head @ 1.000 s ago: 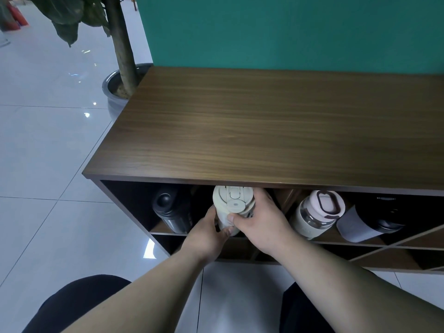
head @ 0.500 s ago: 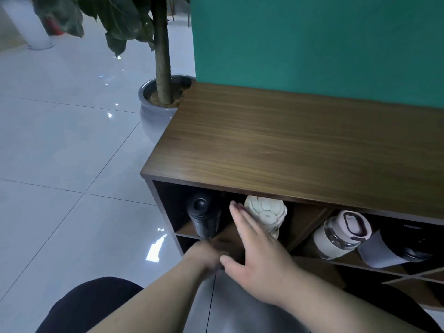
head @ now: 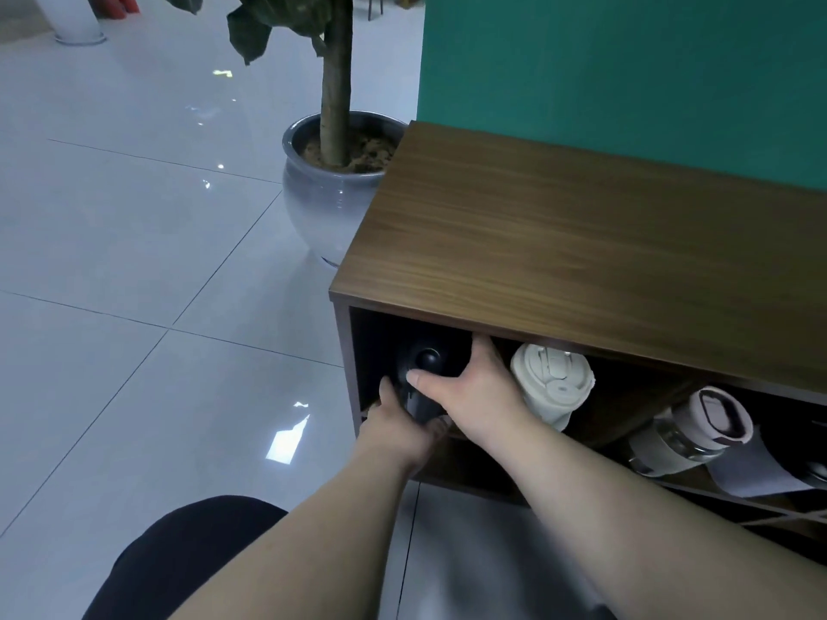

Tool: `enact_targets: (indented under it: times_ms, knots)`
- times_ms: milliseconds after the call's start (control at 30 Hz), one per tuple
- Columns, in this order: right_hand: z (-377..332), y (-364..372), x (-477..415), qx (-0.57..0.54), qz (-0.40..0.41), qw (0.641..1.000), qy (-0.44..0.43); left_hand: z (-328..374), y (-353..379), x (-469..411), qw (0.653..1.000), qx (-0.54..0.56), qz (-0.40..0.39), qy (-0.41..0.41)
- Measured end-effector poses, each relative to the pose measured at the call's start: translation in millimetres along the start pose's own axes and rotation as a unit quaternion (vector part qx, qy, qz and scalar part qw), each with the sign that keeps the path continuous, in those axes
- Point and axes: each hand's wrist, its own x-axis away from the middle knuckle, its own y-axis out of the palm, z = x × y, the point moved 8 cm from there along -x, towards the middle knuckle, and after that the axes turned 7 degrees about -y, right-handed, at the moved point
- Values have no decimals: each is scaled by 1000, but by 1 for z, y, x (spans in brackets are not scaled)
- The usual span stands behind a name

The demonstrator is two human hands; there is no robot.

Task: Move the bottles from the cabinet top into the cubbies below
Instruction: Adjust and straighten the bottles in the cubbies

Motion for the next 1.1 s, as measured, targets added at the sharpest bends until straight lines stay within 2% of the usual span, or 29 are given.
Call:
enact_targets:
  times_ms: [467, 867, 1100]
  knots:
    - [7, 14, -9, 38, -23, 999, 8, 7, -4, 1, 999, 15, 30, 7]
    - [11, 11, -8, 81, -28, 996, -23, 7, -2, 0, 999, -4, 47, -5]
    - [13, 9, -9, 54, -47, 997, -31, 10, 1, 5, 998, -15, 55, -16]
